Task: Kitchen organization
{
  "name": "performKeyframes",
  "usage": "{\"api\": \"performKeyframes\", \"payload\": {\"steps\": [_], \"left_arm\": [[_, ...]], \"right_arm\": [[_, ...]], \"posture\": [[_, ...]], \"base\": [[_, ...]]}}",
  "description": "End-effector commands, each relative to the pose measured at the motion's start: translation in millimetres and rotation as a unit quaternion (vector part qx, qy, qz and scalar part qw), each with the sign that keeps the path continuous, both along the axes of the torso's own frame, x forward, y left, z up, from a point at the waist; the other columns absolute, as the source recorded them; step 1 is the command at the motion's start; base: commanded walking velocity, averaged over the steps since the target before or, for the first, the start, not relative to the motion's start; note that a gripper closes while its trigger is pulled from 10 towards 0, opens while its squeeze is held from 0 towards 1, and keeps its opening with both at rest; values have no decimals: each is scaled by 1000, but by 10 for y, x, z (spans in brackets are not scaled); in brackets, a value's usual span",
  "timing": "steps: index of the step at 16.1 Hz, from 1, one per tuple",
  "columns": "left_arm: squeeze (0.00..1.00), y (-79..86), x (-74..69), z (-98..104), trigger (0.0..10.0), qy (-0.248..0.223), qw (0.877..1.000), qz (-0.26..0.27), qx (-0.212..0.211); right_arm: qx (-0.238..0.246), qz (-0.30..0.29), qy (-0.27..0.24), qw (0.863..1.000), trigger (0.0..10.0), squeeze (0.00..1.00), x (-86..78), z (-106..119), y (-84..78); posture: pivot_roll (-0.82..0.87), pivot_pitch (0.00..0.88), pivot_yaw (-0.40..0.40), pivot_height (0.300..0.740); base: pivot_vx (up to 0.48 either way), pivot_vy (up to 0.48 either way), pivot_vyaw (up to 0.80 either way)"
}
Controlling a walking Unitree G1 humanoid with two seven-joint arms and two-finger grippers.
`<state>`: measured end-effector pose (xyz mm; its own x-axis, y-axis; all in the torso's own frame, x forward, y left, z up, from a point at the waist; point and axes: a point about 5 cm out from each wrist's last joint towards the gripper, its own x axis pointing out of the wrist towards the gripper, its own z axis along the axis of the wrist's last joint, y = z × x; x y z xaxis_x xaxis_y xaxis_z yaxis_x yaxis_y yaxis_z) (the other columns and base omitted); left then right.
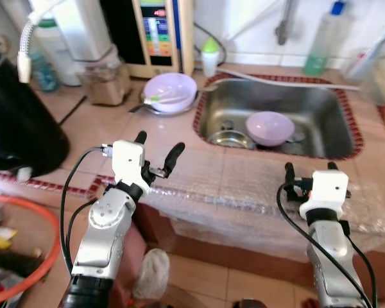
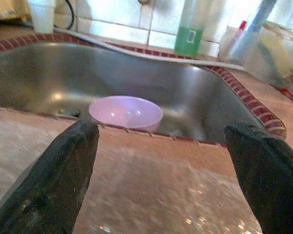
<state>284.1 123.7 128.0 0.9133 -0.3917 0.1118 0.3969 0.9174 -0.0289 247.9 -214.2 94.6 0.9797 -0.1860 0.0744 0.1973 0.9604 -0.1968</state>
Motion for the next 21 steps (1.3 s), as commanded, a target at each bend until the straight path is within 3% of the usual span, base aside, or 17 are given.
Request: {"api": "performKeyframes", "payload": {"steps": [1, 5, 7, 8, 10, 12, 21], "left_arm": [[0, 62, 26, -4, 10000, -5, 1000, 6, 0], [0, 90, 8, 59, 10000, -21, 998, 56, -4], [0, 140, -24, 41, 10000, -22, 997, 67, 2], [0, 150, -35, 44, 10000, -14, 997, 70, -12], [0, 88, -107, 30, 10000, -19, 997, 76, -3], [0, 72, -135, 6, 10000, -11, 996, 91, -10], [0, 3, -208, 83, 10000, -17, 998, 58, -32]], "right_arm": [[5, 1, -2, 1000, 10000, 0, -8, 8, 61], [25, 32, -4, 999, 10000, 0, 166, 52, 261], [7, 46, -19, 999, 10000, 0, 237, 122, 337], [10, 43, -35, 998, 10000, 0, 269, 213, 339], [-26, 50, -68, 996, 10000, 0, 298, 387, 265], [-25, 28, -65, 997, 10000, 0, 326, 387, 157], [-14, 71, -56, 996, 10000, 0, 404, 371, 344]], "posture": [[-128, 0, 119, 740], [-83, 0, 44, 740], [-74, 0, 51, 740], [-81, 0, 62, 740], [-67, 0, 66, 740], [-61, 0, 48, 740], [-30, 7, 12, 740]], "base": [[0, 0, 0], [0, 0, -800], [0, 0, -800], [0, 0, -400], [0, 0, -241], [0, 0, 0], [70, 0, 0]]}}
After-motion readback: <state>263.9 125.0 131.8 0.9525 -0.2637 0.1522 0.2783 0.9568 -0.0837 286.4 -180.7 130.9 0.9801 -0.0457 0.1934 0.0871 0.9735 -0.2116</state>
